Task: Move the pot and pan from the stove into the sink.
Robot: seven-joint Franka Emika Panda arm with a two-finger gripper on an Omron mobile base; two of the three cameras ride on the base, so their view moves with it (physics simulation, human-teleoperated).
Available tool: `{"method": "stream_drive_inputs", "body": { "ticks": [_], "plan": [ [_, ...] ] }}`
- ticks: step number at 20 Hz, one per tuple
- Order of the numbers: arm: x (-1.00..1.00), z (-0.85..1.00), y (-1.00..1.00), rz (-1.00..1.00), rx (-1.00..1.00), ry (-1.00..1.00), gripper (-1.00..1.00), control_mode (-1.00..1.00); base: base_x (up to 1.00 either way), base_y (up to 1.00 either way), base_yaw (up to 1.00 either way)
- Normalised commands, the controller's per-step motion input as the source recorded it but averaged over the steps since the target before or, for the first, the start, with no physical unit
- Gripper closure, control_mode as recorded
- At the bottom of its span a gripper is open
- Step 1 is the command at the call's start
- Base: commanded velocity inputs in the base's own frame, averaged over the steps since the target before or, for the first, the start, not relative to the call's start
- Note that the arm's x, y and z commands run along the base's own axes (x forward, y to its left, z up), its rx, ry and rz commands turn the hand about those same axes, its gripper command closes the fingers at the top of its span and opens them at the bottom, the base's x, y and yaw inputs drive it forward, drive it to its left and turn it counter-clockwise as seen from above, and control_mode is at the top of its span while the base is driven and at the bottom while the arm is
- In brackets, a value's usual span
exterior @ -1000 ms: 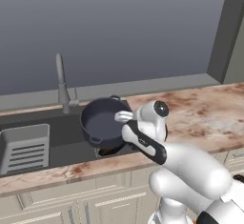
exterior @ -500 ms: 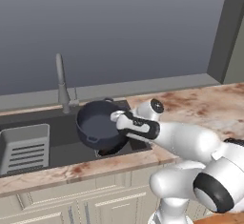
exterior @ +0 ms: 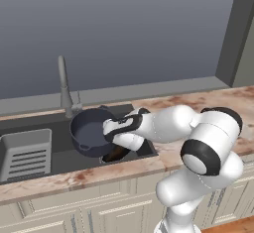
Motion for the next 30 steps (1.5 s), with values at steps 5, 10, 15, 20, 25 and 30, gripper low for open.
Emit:
{"method": "stream_drive_inputs", "body": {
  "ticks": [5,10,15,20,25,30],
  "plan": [
    [0.28,-0.48,0.02,0.00,-0.03,0.00,1.00,-1.00,0.00,0.00,0.00],
    [0.12,-0.59,-0.11,0.00,-0.03,0.00,1.00,-1.00,0.00,0.00,0.00],
    [0.00,-0.59,-0.18,0.01,-0.07,-0.01,1.00,-1.00,0.00,0.00,0.00],
    [0.00,-0.27,-0.08,0.01,-0.04,-0.02,-1.00,-1.00,0.00,0.00,0.00],
    [0.07,0.09,0.01,-0.01,0.00,0.00,-1.00,-1.00,0.00,0.00,0.00],
    [0.32,0.86,0.19,-0.07,0.00,-0.04,-1.00,-1.00,0.00,0.00,0.00]
  ]
}}
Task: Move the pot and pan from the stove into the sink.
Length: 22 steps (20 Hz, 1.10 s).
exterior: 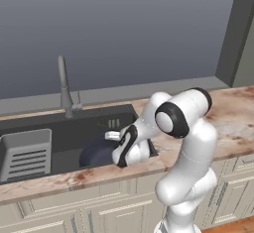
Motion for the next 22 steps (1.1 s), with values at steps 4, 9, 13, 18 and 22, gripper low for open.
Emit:
{"method": "stream_drive_inputs", "body": {
  "ticks": [4,9,13,18,22],
  "plan": [
    [0.38,1.00,0.33,-0.06,0.00,-0.04,-1.00,-1.00,0.00,0.00,0.00],
    [0.24,1.00,0.30,-0.07,-0.01,0.01,-1.00,-1.00,0.00,0.00,0.00],
    [-0.20,0.67,0.01,-0.08,-0.01,0.06,-1.00,-1.00,0.00,0.00,0.00],
    [-0.64,0.57,-0.15,-0.02,0.00,-0.05,-1.00,-1.00,0.00,0.00,0.00],
    [-0.85,0.49,-0.28,-0.01,0.00,-0.20,-1.00,-1.00,0.00,0.00,0.00]
  ]
}}
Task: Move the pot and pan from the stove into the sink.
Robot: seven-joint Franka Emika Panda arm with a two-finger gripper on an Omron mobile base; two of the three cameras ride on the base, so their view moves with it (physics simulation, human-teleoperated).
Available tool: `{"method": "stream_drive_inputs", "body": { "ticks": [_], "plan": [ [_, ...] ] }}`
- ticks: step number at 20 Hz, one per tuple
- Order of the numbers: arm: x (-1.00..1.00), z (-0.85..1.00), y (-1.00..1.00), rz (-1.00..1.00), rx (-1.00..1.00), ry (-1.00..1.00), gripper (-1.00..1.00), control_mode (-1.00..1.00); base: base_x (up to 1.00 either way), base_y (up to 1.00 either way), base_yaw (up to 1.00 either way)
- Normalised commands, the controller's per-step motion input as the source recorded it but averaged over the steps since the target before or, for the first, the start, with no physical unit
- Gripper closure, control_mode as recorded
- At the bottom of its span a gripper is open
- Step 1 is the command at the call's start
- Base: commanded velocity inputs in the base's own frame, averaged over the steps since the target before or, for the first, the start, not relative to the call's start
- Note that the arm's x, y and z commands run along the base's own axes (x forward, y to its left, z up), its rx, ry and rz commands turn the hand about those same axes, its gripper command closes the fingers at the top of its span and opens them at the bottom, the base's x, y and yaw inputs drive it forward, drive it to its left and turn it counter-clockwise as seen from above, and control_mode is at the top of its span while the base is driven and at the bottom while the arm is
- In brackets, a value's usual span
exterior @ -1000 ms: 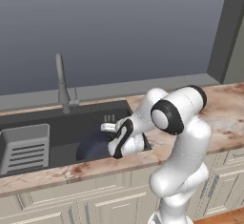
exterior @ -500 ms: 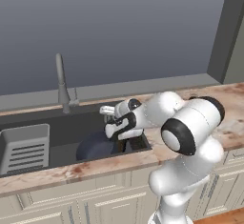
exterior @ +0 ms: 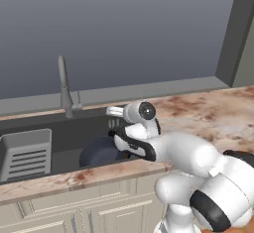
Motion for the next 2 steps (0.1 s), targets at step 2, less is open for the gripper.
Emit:
{"method": "stream_drive_inputs", "body": {
  "ticks": [2],
  "plan": [
    [-0.84,0.40,-0.32,-0.02,0.01,-0.30,-1.00,-1.00,0.00,0.00,0.00]
  ]
}}
